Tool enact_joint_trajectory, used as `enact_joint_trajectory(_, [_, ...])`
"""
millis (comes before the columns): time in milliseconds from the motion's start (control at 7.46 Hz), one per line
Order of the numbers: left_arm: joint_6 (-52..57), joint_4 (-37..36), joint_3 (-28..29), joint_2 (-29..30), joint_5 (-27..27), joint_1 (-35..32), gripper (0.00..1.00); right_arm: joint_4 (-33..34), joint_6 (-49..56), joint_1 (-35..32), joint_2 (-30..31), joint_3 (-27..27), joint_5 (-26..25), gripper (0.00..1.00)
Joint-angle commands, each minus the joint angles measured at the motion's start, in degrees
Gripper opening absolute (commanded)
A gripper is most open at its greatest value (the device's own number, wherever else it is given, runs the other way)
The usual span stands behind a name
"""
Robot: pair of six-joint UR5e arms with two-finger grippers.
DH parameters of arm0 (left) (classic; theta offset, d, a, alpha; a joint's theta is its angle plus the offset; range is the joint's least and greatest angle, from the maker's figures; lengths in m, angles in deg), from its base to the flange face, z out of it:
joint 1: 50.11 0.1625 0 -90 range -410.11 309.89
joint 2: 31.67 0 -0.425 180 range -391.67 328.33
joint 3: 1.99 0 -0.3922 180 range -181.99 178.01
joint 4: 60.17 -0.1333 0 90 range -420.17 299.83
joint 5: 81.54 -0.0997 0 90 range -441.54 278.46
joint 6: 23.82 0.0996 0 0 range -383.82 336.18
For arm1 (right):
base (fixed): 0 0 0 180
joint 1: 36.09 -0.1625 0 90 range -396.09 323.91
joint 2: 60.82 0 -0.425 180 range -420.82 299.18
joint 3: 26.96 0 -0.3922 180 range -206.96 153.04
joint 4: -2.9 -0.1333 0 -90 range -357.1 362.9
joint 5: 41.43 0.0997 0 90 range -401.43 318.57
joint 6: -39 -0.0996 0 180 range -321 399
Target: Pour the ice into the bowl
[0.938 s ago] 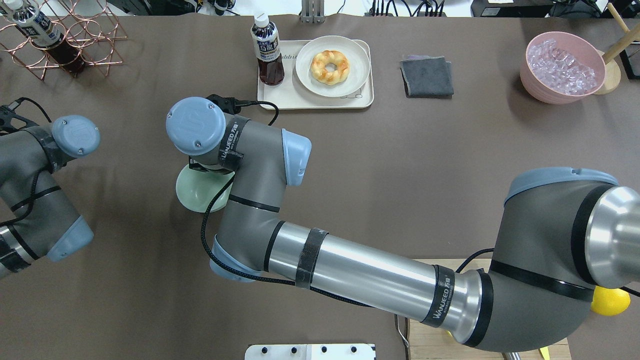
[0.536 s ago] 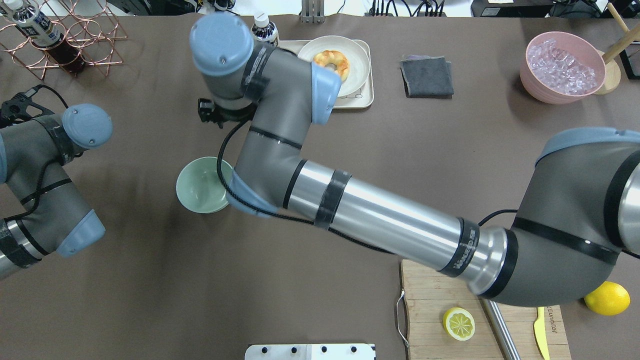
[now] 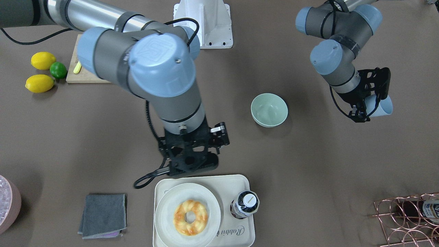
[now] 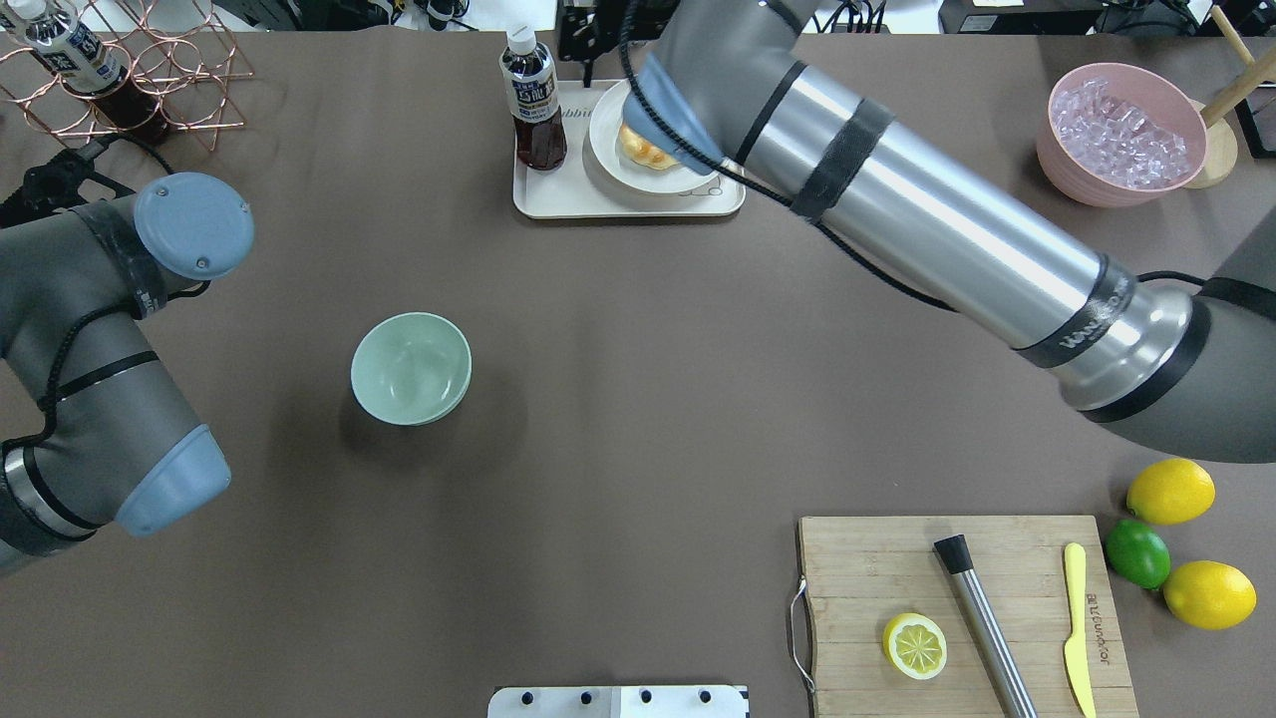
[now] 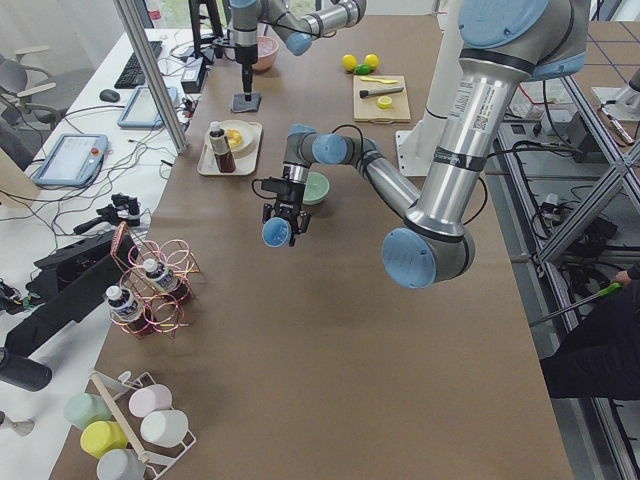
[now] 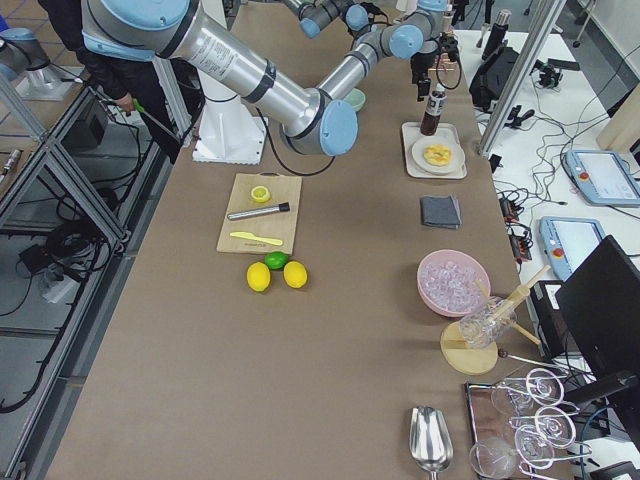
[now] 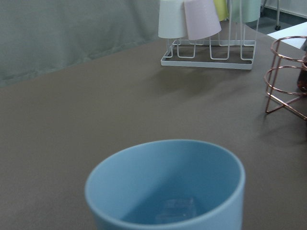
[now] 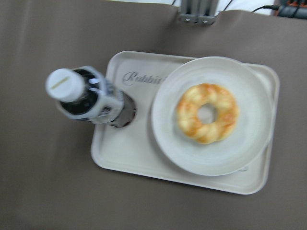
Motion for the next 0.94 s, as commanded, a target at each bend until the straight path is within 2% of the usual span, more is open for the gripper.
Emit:
enact_joint_trajectory(0, [-0.9, -3.8, -2.6, 7.1, 3.4, 2.7, 0.55, 8.6, 21.9, -10.3, 12.7, 11.0, 2.1, 0.91])
enact_joint_trajectory(134, [-0.9, -3.7, -2.7, 10.1, 6.1, 2.8, 0.54, 9.5, 25.8, -14.1, 17.2, 13.3, 5.4, 0.93])
enact_joint_trajectory(268, [-3.0, -3.5, -2.9, 11.5, 7.0, 4.7, 0.54, 9.7, 27.6, -18.9, 23.3, 16.0, 11.0, 0.96])
enact_joint_trajectory(536, [-6.6, -3.2, -2.7, 14.9, 7.8, 6.3, 0.54, 9.1, 28.7, -26.4, 35.2, 20.4, 14.1, 0.98])
enact_joint_trajectory(804, [-13.5, 3.0, -2.9, 16.3, 8.6, 9.0, 0.54, 8.5, 39.1, -31.0, 42.1, 20.1, 14.9, 0.98])
